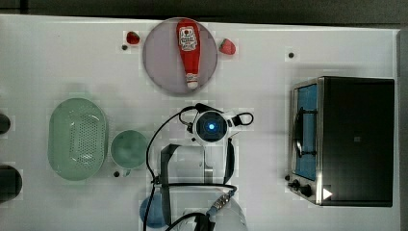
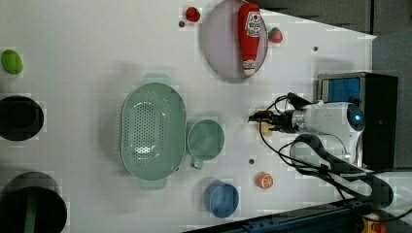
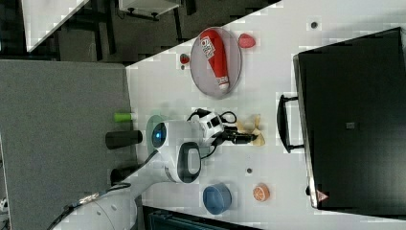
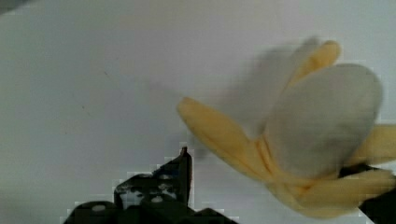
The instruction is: Pick Banana and place it in mug.
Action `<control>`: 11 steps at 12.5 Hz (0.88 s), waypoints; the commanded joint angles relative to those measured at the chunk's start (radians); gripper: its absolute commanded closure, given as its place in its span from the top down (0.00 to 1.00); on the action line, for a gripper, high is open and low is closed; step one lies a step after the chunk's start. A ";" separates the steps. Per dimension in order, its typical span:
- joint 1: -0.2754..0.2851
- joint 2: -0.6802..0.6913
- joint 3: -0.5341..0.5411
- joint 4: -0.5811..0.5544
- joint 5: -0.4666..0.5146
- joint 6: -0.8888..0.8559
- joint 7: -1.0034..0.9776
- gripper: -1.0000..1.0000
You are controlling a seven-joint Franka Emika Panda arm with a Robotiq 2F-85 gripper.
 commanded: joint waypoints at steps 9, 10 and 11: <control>-0.008 -0.034 0.008 -0.011 0.011 0.039 -0.025 0.36; -0.008 -0.044 0.007 -0.009 0.011 0.039 -0.025 0.36; -0.010 -0.064 0.006 -0.007 0.013 0.037 -0.024 0.36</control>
